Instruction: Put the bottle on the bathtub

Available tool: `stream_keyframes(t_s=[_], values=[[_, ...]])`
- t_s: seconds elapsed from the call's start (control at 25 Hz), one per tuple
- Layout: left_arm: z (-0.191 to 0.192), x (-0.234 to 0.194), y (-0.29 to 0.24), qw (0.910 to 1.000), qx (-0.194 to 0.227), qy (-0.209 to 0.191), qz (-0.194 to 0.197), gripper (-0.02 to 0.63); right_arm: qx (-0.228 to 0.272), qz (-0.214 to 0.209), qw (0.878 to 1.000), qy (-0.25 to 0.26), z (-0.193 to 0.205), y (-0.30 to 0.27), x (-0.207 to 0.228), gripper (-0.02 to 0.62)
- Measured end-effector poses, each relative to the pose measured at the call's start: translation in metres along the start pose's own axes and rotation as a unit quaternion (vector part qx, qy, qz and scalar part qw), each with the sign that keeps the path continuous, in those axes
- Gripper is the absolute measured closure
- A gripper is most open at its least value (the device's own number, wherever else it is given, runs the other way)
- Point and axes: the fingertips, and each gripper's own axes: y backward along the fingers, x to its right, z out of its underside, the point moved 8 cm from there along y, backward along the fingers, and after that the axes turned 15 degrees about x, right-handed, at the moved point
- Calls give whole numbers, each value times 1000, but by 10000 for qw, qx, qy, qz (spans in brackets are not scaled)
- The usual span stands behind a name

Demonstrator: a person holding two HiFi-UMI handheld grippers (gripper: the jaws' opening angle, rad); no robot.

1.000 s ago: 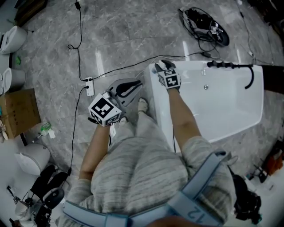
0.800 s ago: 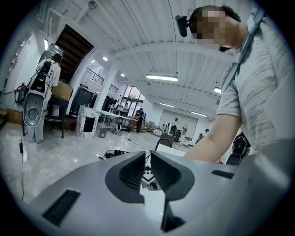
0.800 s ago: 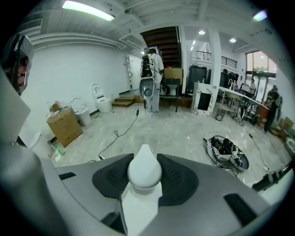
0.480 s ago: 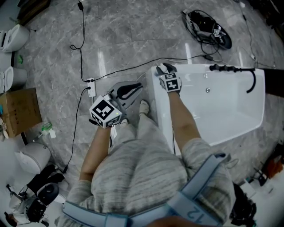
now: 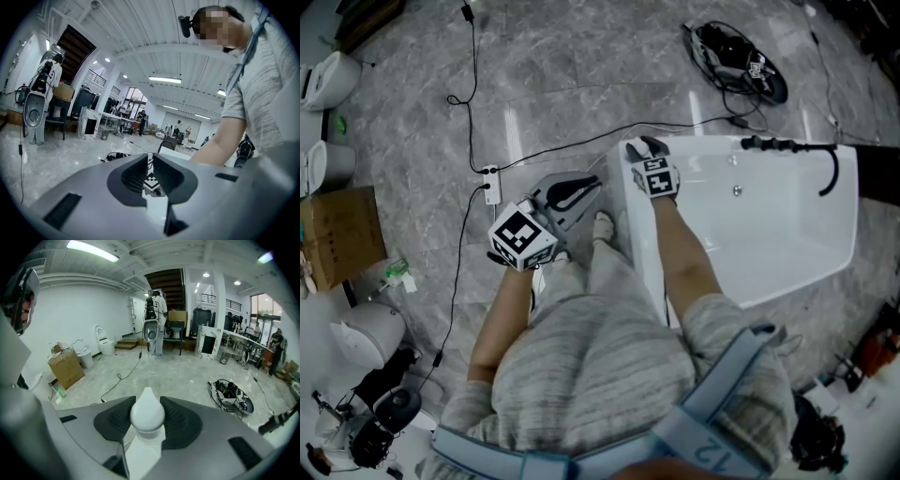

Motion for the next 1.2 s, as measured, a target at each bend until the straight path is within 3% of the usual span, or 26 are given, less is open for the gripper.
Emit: stream_keyframes(t_s=[0.2,0.44,0.52,0.84,1.2], values=[[-1,1,1,10000,12,8,6,588,58,48,9999,-156,0,2,-2,436],[-1,0,-3,10000,-17,-5,74,588,55,57,9999,-134,2,2,1,429],[-2,1,-2,10000,-3,-21,97,588,18,29,9999,-114,-3,5,-3,394],[-1,-1,1,9998,8,15,190,588,98,82,9999,-5,-14,18,-5,393],[-6,-4,-1,9996,114,-31,261,587,427,124,9989,131,-34,50,-6,393]])
